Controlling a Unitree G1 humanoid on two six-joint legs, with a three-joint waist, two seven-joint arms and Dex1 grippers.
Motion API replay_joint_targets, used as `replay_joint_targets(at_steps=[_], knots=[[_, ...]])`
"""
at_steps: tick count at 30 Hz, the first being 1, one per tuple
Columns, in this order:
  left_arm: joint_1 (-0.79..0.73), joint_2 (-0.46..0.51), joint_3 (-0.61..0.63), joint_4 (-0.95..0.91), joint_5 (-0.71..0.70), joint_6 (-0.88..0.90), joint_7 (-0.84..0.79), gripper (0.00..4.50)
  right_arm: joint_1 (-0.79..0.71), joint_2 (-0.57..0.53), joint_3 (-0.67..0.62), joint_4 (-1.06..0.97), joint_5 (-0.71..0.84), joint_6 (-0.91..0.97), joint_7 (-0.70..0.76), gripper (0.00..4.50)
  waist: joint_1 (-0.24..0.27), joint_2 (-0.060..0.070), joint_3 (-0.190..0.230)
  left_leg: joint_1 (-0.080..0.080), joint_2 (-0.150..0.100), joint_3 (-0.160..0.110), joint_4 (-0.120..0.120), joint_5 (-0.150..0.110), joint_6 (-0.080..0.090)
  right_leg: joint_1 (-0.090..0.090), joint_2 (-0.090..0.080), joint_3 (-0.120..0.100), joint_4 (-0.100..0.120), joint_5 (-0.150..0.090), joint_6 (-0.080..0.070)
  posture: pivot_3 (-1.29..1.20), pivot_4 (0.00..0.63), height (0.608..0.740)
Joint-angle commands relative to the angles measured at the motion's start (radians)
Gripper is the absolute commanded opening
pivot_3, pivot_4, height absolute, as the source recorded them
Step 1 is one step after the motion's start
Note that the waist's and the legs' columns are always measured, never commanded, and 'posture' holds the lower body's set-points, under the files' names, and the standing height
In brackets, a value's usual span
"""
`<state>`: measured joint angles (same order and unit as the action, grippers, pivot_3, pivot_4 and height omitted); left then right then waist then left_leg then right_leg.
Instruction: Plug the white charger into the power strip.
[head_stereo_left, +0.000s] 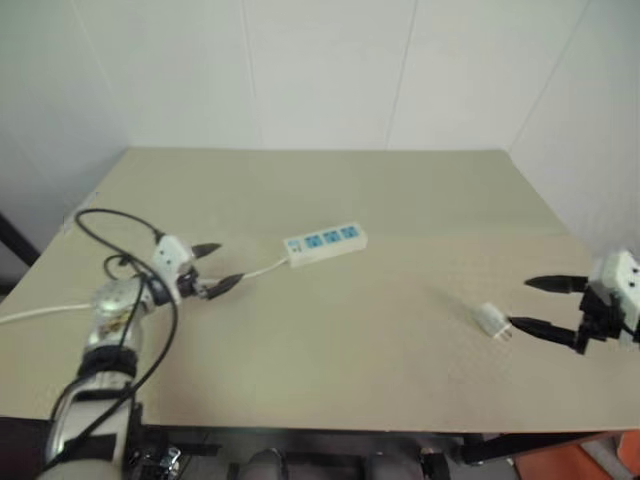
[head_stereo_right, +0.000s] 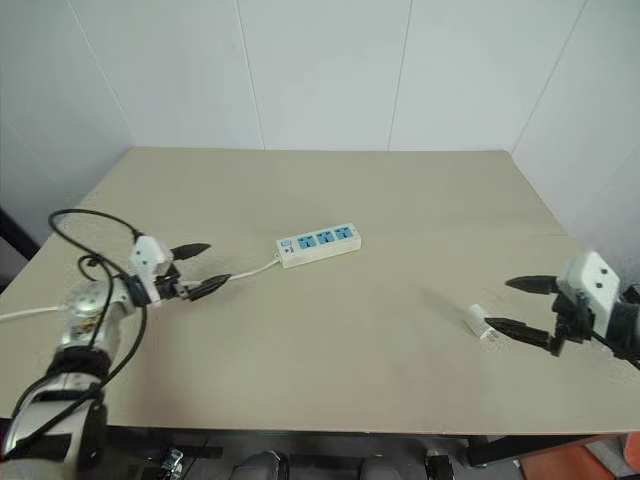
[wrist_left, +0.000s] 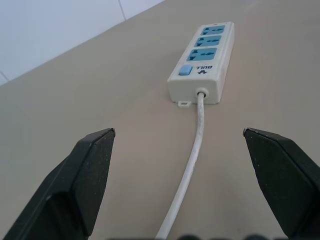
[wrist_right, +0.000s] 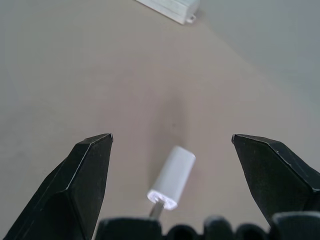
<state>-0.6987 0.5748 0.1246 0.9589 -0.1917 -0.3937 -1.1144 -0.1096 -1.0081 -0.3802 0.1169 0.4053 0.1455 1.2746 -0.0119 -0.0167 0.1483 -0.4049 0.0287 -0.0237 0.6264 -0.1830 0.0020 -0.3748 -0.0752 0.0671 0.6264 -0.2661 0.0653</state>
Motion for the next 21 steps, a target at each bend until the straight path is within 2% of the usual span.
replay_joint_targets(at_steps=[1,6,12,21], knots=[[-0.104,-0.025,-0.023,0.136,0.044,-0.045,-0.004,4.48,-0.007,0.01,0.016,-0.151,0.037,0.065,-0.045,4.5,-0.003,0.0,0.0,-0.001,0.0,0.0,0.0,0.0,0.0,-0.001,0.0,0.0,0.0,0.0,-0.001,0.0,0.15,0.74],[-0.211,-0.069,-0.044,0.282,0.107,-0.029,0.049,4.48,0.009,0.052,0.052,-0.331,0.058,0.139,-0.119,4.5,-0.001,-0.001,0.0,-0.007,0.0,0.0,0.0,0.0,0.0,-0.008,0.0,0.0,0.002,0.001,-0.001,0.0,0.15,0.74],[-0.252,-0.094,-0.076,0.35,0.187,0.006,0.122,4.48,0.049,0.093,0.045,-0.476,0.091,0.204,-0.192,4.5,0.0,-0.001,0.001,-0.01,-0.001,0.0,0.0,0.0,0.0,-0.011,0.0,0.0,0.003,0.001,-0.001,0.0,0.15,0.74],[-0.263,-0.162,-0.096,0.378,0.263,0.073,0.244,4.48,0.062,0.105,0.064,-0.532,0.088,0.228,-0.24,4.5,0.004,-0.002,0.001,-0.01,-0.001,-0.001,0.001,0.002,-0.002,-0.01,0.0,0.0,0.003,0.002,0.002,0.0,0.15,0.74]])
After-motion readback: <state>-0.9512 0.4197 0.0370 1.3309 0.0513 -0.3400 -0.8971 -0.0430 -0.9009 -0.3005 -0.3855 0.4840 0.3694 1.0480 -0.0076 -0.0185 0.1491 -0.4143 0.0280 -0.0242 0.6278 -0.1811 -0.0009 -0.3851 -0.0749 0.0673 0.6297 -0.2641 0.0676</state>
